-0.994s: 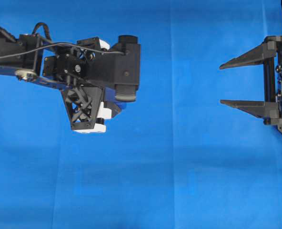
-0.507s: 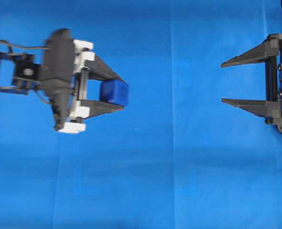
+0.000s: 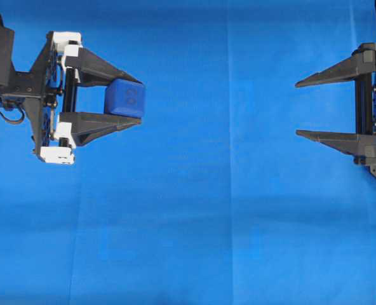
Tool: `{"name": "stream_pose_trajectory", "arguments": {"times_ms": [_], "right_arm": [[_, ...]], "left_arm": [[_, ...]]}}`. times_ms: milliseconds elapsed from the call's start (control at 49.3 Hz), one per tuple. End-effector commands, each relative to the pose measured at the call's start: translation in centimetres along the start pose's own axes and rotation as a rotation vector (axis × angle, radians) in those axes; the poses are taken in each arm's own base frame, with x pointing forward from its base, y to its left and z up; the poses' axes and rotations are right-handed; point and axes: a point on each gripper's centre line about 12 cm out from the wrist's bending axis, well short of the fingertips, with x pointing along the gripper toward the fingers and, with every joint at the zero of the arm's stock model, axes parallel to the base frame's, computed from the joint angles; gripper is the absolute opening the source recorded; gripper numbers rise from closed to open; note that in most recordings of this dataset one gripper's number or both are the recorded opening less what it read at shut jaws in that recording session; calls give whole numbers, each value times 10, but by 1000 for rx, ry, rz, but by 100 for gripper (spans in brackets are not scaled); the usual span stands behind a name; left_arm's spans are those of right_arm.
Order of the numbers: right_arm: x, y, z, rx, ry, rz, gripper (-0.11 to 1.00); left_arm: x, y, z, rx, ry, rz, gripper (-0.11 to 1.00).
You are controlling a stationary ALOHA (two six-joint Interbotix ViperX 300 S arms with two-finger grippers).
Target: Handover the blue block to the right arm after grasping it with the left arm, then place it in the designated position.
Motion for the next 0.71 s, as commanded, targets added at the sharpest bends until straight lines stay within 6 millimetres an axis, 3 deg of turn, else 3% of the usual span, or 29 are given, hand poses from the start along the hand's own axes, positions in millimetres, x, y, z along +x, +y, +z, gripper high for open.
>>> {"name": "stream_pose_trajectory", "arguments": {"times_ms": [0, 284, 689], "right_arm": [[2, 0, 13, -2, -34, -2, 98], [1, 2, 26, -198, -34, 10, 97], [1, 7, 51, -895, -102, 17, 97]], "left_arm": [[-10, 1, 23, 4, -75, 3, 48], [-10, 1, 23, 2, -77, 4, 48], [-10, 1, 23, -7, -75, 5, 48]]}}
